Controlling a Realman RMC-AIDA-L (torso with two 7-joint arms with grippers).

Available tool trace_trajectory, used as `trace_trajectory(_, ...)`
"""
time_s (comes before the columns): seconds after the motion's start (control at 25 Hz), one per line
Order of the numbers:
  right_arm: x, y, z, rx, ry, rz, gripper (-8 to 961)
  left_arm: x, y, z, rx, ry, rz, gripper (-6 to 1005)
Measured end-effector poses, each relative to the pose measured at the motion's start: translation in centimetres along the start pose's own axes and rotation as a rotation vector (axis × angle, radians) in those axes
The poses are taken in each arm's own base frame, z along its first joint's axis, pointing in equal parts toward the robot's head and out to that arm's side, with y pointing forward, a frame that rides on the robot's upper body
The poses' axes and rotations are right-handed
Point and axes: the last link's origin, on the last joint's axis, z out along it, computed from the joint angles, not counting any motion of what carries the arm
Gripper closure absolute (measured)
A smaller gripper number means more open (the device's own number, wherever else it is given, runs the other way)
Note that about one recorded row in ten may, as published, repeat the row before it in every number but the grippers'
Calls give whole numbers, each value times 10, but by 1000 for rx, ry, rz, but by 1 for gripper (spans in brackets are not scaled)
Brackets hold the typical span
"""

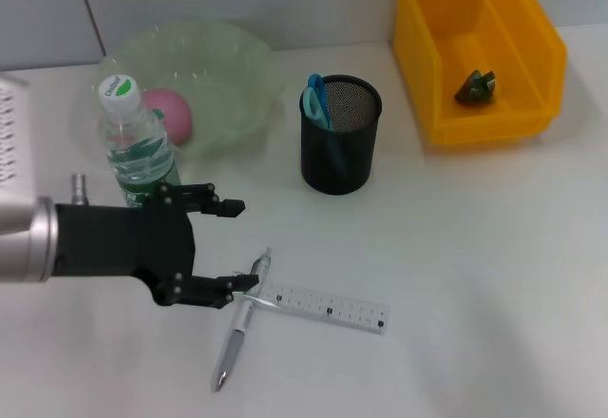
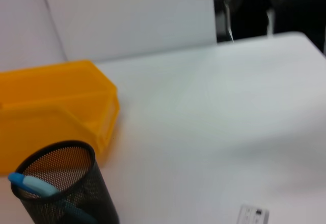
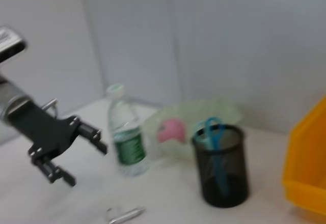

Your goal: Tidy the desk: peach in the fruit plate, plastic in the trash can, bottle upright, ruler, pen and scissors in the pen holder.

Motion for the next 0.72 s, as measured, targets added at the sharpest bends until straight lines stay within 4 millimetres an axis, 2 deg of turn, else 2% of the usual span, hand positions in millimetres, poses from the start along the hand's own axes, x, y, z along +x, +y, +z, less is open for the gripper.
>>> trace_trajectory(0.04,0,0,0,0,0,0,194,5,-3,2,-6,-27,15,199)
trace_trajectory(0.16,18,1,-12,33,-54,13,195,12,-7,8,-16,-74,45,199)
trace_trajectory(0.24,25,0,-15,47,-47,27,195,23,-10,18,-50,-131,96,199)
trace_trajectory(0.4,30,-4,-14,44,-27,48,196,37,-11,27,-86,-220,162,199)
trace_trajectory(0.48,31,-6,-11,30,-38,62,196,53,-13,40,-106,-367,282,199)
trace_trajectory(0.72,33,-12,-3,-6,-68,96,198,61,-19,54,-126,-559,431,199)
